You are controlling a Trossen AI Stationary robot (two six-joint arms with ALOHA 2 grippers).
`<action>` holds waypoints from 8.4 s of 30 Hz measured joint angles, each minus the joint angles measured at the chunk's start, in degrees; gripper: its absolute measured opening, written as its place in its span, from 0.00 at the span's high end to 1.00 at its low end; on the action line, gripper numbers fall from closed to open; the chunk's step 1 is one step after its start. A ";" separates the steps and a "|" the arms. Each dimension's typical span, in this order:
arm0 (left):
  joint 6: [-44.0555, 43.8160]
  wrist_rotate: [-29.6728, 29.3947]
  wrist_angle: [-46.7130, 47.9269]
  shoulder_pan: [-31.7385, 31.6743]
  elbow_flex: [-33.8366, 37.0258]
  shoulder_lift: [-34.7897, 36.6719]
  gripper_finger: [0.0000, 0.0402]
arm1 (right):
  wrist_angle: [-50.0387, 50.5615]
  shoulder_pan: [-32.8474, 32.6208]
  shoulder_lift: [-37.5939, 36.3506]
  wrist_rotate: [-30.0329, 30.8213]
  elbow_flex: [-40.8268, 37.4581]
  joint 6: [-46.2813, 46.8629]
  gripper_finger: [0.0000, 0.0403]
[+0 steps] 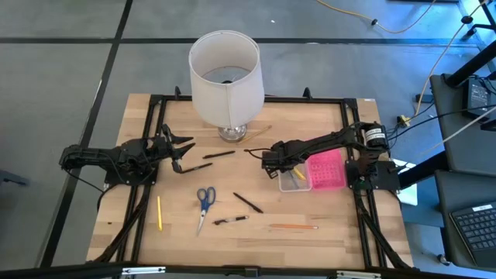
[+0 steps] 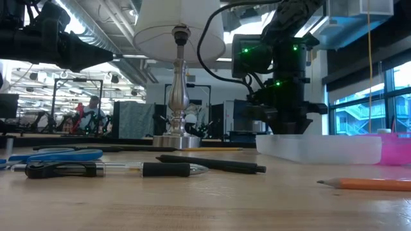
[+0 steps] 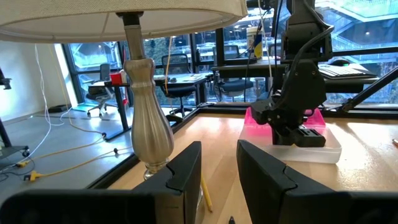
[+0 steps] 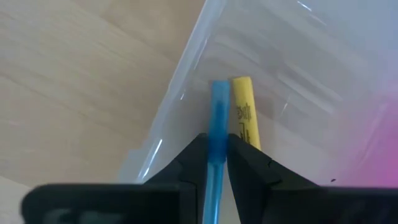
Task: Pick & place school supplies into a supply box
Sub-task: Put the blue pen into the supply box, then put the orange pencil into the supply box
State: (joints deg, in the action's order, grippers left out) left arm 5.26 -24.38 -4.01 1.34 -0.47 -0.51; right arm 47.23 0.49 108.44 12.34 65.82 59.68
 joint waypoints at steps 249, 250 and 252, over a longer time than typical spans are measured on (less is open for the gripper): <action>0.00 -0.02 -0.02 -0.02 0.00 -0.02 0.76 | 21.43 -9.75 -13.18 -14.58 2.99 7.47 0.96; 0.00 0.00 -0.01 -0.01 -0.01 -0.02 0.76 | 21.43 -9.75 -13.18 -14.58 2.99 7.45 0.96; 0.00 0.00 0.00 0.00 0.00 0.00 0.76 | 21.42 -9.75 -13.18 -14.89 2.97 7.43 0.96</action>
State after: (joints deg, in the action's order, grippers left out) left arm 5.26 -24.38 -4.01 1.34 -0.47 -0.52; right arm 68.65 -9.26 95.26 -2.55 68.79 67.11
